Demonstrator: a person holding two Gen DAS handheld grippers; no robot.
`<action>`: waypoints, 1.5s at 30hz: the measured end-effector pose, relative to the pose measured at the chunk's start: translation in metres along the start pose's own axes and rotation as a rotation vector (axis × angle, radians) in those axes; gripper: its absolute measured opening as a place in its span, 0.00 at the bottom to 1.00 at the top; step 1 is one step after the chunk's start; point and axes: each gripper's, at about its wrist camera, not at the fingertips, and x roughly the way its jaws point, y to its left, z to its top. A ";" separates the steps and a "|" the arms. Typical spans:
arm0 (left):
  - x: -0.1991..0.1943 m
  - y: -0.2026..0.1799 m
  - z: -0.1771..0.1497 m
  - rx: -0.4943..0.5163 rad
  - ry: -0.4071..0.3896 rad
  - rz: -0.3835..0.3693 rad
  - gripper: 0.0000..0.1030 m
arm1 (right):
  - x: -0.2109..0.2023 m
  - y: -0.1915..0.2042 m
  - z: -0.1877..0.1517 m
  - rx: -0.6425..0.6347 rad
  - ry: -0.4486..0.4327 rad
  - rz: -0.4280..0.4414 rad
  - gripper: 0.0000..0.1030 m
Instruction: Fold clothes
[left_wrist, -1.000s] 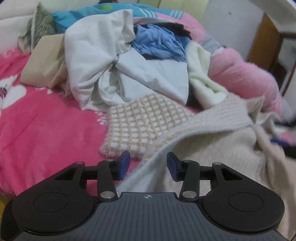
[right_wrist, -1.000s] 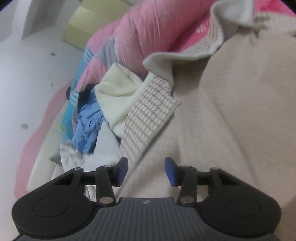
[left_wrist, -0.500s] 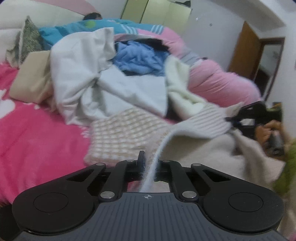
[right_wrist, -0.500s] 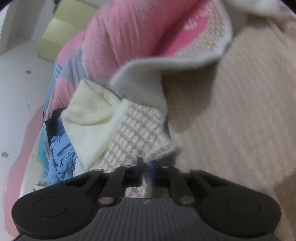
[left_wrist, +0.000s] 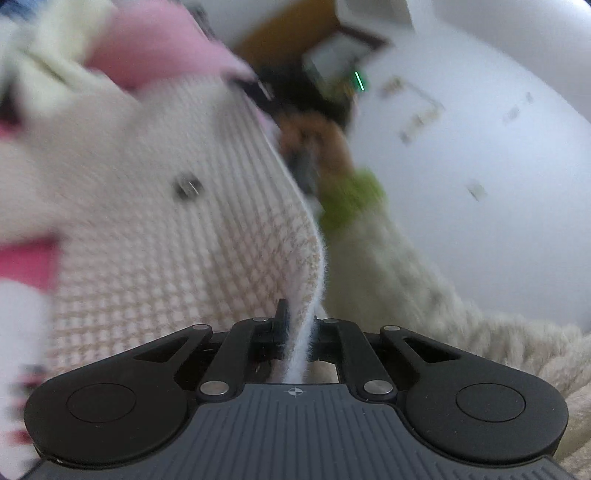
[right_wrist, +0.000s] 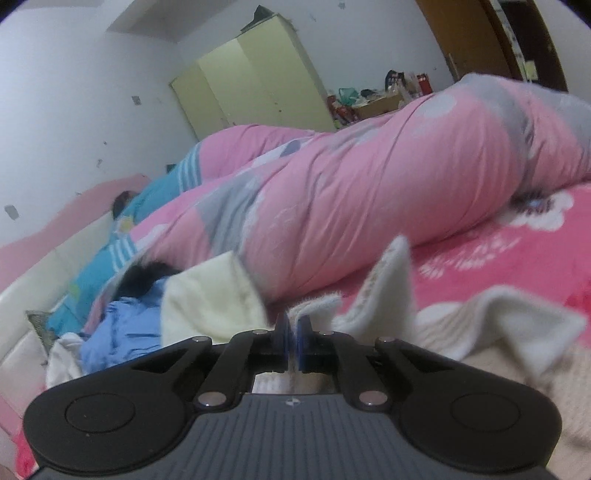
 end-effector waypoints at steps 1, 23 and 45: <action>0.019 -0.001 -0.002 0.007 0.038 -0.005 0.03 | -0.003 -0.008 0.002 -0.011 0.005 -0.006 0.04; -0.015 0.012 -0.040 0.098 -0.053 0.238 0.73 | -0.142 -0.104 -0.098 0.153 0.131 -0.140 0.43; -0.164 0.164 0.019 -0.036 -0.345 1.072 0.60 | -0.239 -0.085 -0.248 0.529 0.125 0.031 0.49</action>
